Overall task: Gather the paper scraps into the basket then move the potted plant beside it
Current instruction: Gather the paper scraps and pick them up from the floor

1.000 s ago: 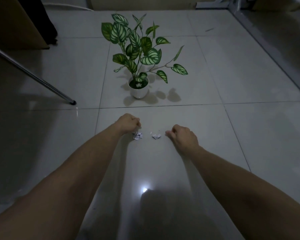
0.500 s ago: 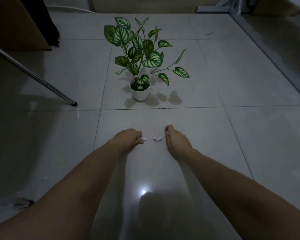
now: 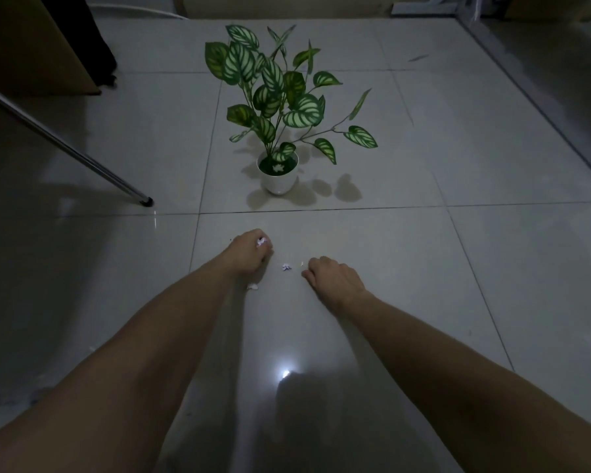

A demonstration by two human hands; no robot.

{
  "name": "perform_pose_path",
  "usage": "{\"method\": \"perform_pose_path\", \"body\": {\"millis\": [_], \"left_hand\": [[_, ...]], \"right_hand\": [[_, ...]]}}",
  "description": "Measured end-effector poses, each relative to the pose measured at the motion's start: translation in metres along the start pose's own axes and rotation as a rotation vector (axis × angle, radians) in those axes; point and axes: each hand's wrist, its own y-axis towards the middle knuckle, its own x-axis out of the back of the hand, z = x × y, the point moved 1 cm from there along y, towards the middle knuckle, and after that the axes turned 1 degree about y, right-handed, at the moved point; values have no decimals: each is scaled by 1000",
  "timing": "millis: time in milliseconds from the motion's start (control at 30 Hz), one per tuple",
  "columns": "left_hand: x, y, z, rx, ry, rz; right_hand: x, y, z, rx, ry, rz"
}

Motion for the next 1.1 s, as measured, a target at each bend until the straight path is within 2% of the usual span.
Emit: {"method": "perform_pose_path", "body": {"millis": [133,300,367,467,633,733,800,867,967,1100], "left_hand": [[6,3,-6,54,-291,69],[13,7,-14,116,-314,-13],[11,11,-15,143,-318,5],[6,13,-16,196,-462,64],[9,15,-13,143,-242,-55],[11,13,-9,82,39,-63],[10,11,-7,41,196,-24],[7,9,-5,41,310,23],[0,9,0,33,334,30],[-5,8,5,91,252,7]], "right_hand": [[12,4,-18,-97,253,-84],[17,10,-28,-131,335,-148],[18,15,-26,-124,357,-147],[18,19,-19,-131,412,-124],[19,24,-10,-188,473,-116],[18,26,-10,-144,474,-107],[16,26,-11,-110,389,-84],[10,27,-12,-48,199,-34],[4,29,-9,30,19,6],[1,35,-2,30,-55,24]]}}
